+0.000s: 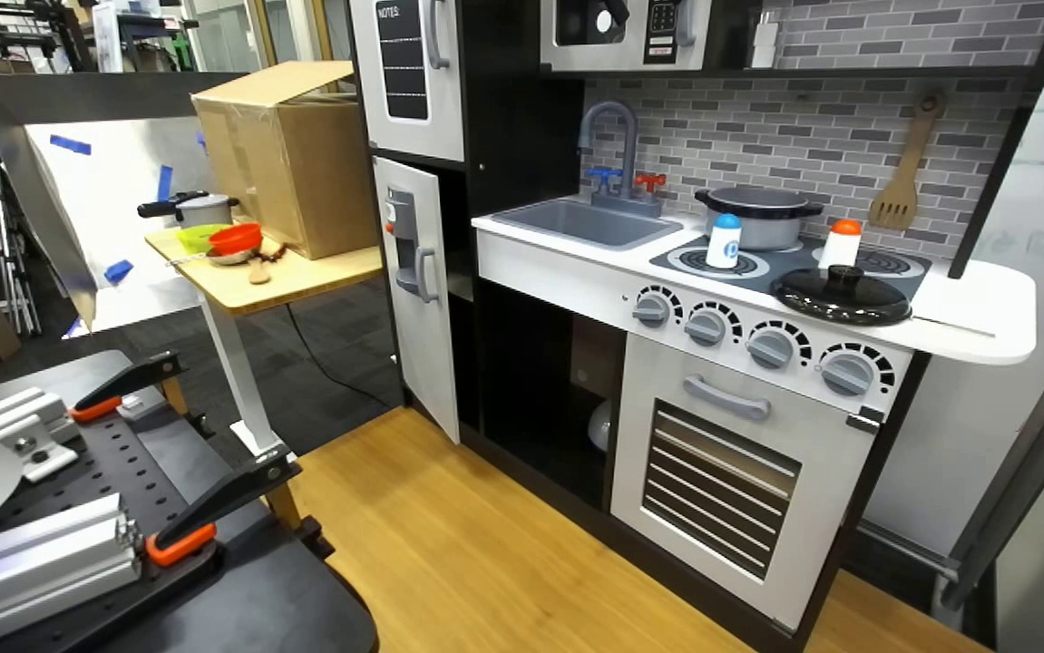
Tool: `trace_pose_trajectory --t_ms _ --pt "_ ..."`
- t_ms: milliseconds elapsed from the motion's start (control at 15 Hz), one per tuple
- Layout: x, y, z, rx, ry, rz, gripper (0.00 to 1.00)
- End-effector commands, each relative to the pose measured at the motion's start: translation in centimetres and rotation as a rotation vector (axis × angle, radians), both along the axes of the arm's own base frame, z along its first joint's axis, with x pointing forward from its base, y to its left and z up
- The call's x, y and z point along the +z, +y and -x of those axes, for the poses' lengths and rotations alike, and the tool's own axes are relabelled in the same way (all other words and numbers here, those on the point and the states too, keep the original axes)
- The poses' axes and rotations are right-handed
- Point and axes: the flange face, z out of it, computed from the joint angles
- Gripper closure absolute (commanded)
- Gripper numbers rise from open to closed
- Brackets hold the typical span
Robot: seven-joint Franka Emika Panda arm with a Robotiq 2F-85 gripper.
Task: Close the microwave door
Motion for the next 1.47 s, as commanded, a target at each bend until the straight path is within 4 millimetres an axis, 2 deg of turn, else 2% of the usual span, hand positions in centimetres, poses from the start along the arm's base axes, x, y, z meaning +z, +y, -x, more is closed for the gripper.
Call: trace_pose_trajectory --t_ms 0,600,867,1200,1400 --pt "0.0 0.0 0.0 0.000 0.000 0.000 0.00" --pt "0.2 0.2 0.0 -0.004 0.000 0.005 0.00" --pt "0.4 1.5 -0.1 0.017 0.007 0.004 0.00" --pt "0.4 4.4 0.1 0.066 0.027 -0.004 0.01" --pt "0.5 3.9 1.2 0.059 0.049 0.023 0.00"
